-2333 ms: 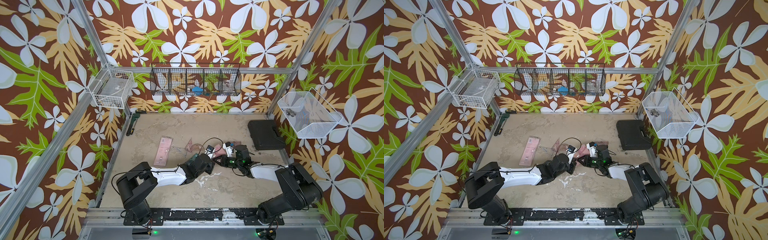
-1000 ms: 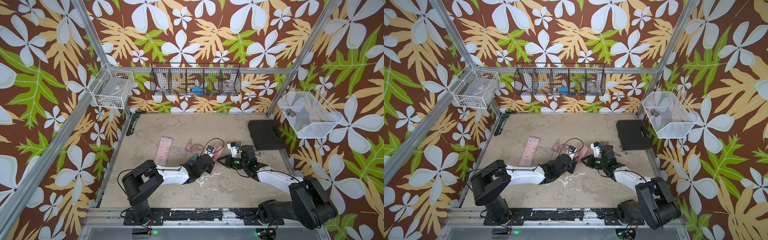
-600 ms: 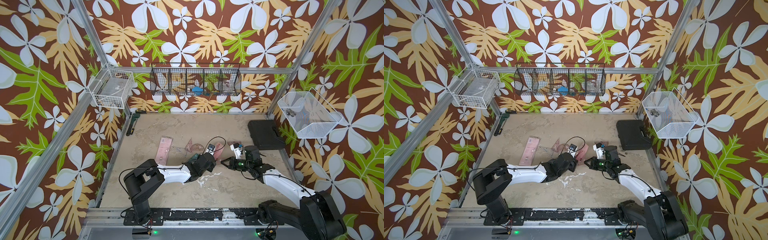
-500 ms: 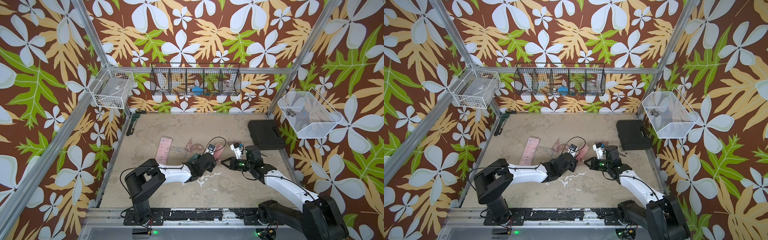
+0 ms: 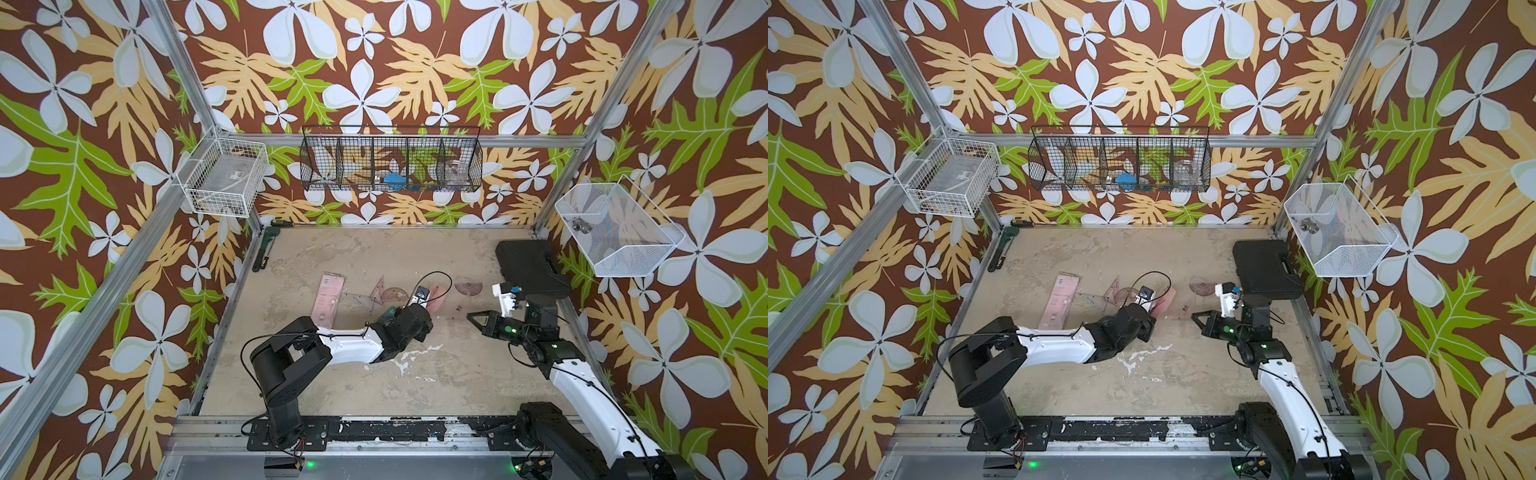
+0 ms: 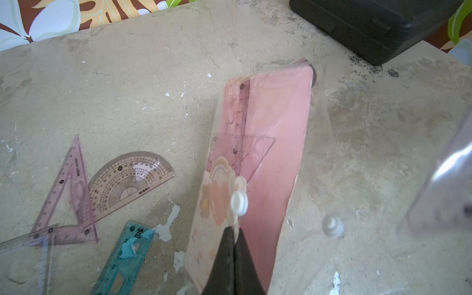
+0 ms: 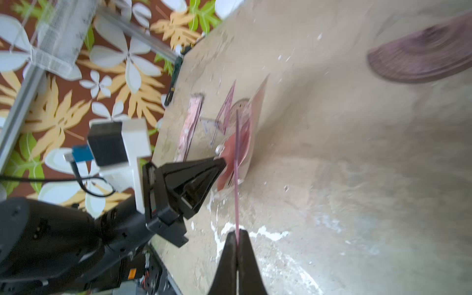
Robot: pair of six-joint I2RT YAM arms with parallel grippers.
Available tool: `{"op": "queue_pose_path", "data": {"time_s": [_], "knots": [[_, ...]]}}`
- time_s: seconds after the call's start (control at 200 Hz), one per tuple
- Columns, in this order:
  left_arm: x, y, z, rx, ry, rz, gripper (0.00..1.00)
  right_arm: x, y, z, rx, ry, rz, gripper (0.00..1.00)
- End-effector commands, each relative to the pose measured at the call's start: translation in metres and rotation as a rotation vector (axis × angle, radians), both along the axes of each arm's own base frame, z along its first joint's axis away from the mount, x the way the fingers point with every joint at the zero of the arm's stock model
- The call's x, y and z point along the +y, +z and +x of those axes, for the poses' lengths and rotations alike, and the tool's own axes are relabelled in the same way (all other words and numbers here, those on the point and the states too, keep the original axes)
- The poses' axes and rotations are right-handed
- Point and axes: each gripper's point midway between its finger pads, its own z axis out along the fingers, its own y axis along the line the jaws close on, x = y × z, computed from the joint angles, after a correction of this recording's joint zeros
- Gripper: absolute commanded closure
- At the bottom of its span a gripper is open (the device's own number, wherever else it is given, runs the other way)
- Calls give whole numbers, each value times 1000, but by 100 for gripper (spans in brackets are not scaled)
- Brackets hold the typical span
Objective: Open the ruler set and take out the ruler
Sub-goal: Place the ruler at the center of the board.
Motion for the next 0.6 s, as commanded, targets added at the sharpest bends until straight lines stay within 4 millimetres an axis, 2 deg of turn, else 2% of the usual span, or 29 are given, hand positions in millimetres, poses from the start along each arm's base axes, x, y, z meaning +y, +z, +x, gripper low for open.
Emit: {"op": "queue_pose_path", "data": {"time_s": [0.0,0.07,0.12,0.275,0.596], "knots": [[0,0,-1,8,0,0,100,-22,6,16,-19,-112,70,100],[0,0,-1,8,-4,0,100,-43,-7,30,9,-236,54,100],[-1,0,-2,9,-8,0,100,-55,-18,37,34,-310,108,100],[-2,2,-3,13,-21,-9,100,-74,-63,48,154,-435,211,100],[-3,4,-6,14,-34,-20,100,-87,-95,81,204,-500,297,100]]}}
